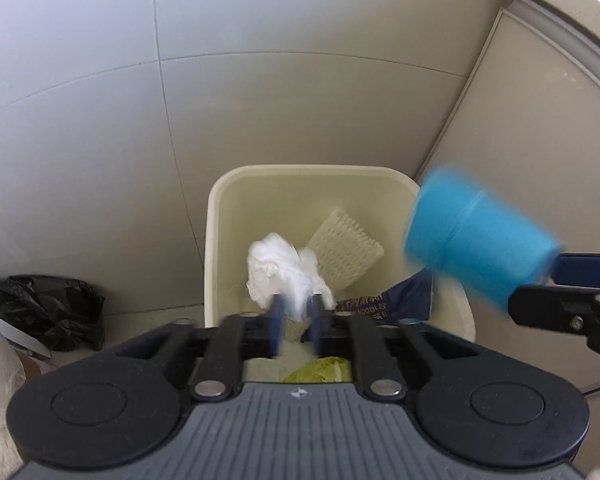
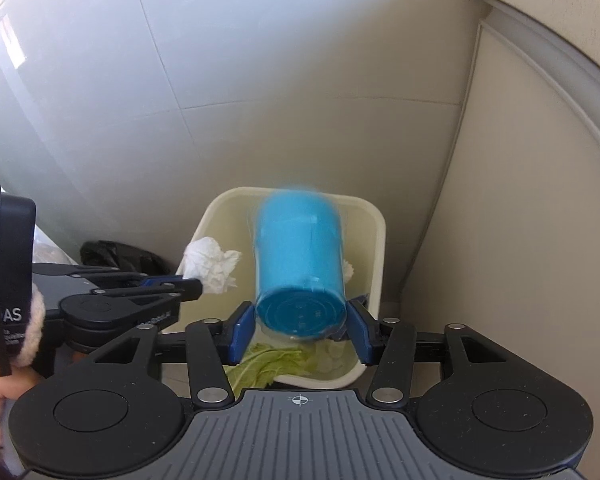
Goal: Collect trash
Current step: 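Open both grippers to drop the tissue and blue cup into the wastebasket, then move both tools back to the countertop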
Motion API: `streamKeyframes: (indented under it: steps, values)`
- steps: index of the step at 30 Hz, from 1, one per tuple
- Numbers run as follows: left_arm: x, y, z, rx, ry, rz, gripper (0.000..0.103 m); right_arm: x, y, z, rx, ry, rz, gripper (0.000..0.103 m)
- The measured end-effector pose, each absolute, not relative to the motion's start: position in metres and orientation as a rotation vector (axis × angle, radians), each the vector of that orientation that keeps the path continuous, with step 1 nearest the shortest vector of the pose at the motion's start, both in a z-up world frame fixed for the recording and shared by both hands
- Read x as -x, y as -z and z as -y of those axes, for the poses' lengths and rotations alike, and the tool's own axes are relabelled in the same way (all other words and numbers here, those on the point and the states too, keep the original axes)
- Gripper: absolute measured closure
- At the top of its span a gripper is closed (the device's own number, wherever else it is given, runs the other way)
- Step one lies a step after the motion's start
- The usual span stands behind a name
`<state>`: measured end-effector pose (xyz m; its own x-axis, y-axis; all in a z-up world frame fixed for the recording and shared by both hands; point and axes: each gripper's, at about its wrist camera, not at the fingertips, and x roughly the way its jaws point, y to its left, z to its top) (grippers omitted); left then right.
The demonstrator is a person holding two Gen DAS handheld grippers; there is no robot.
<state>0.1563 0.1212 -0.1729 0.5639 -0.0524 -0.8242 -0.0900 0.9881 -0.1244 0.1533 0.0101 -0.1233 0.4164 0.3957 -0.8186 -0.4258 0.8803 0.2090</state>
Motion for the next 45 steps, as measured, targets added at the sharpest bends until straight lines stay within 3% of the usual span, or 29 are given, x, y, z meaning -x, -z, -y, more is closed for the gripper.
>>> streamKeyframes:
  steps: [1, 5, 13, 30, 45]
  values:
    - [-0.157, 0.173, -0.121, 0.156, -0.022, -0.97, 0.072, -0.153, 0.123, -0.009, 0.031, -0.516, -1.015, 0.044]
    - [-0.156, 0.173, -0.12, 0.148, -0.018, -0.98, 0.068, -0.152, 0.119, -0.012, 0.027, -0.518, -1.02, 0.044]
    - [-0.152, 0.168, -0.122, 0.137, -0.017, -0.972, 0.049, -0.153, 0.115, -0.018, 0.05, -0.535, -1.041, 0.041]
    - [-0.148, 0.144, -0.117, 0.094, -0.026, -0.947, 0.037, -0.154, 0.083, -0.002, -0.01, -0.543, -0.988, 0.035]
    - [-0.148, 0.089, -0.106, 0.0, -0.045, -0.863, 0.004, -0.15, 0.027, 0.02, -0.133, -0.566, -0.869, 0.025]
